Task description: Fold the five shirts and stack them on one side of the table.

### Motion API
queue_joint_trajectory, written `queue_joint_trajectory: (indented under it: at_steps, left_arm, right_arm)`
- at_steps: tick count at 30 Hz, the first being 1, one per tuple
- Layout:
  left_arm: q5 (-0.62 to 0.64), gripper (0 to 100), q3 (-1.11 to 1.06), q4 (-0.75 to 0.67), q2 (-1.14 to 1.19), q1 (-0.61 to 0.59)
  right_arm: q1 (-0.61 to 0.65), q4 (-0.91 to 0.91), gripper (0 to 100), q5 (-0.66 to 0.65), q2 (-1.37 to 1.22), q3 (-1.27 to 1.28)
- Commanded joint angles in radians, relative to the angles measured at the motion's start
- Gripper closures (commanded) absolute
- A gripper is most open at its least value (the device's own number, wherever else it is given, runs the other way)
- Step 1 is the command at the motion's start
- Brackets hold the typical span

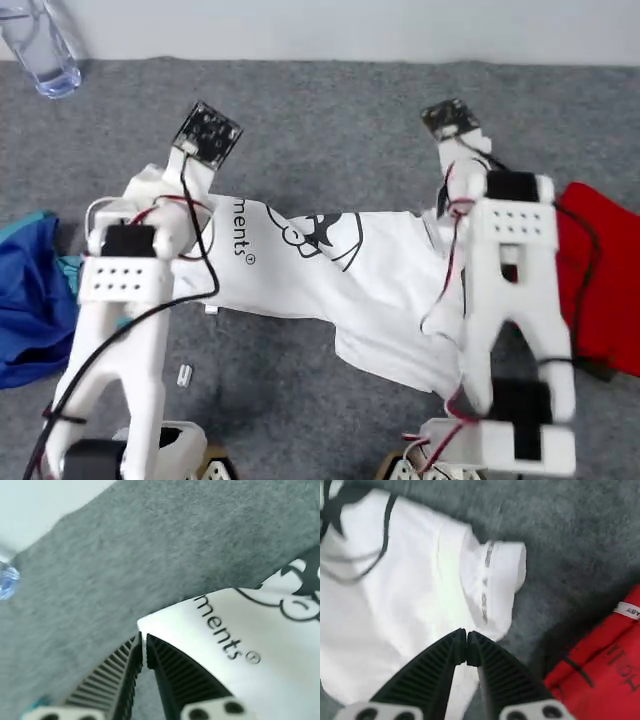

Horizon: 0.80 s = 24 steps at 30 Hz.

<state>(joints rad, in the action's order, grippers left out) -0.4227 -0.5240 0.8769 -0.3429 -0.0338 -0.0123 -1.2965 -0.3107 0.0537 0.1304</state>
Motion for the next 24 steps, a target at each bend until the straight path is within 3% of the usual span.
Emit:
queue_joint_trajectory:
  at_steps: [1,11,18,24]
  left_arm:
    - [0.046,99,0.120,0.023,0.135,0.011]
    - [0.104,99,0.509,0.213,0.606,0.009]
    - [0.104,99,0.713,0.273,0.861,0.003]
    - [0.097,99,0.921,0.347,1.057,-0.046]
  right_arm:
    - [0.042,0.059,99.0,0.175,-0.062,-0.084]
    - [0.180,0.222,99.0,0.227,-0.254,-0.081]
    - [0.147,0.417,99.0,0.224,-0.449,-0.084]
    - [0.039,0.501,99.0,0.218,-0.530,-0.087]
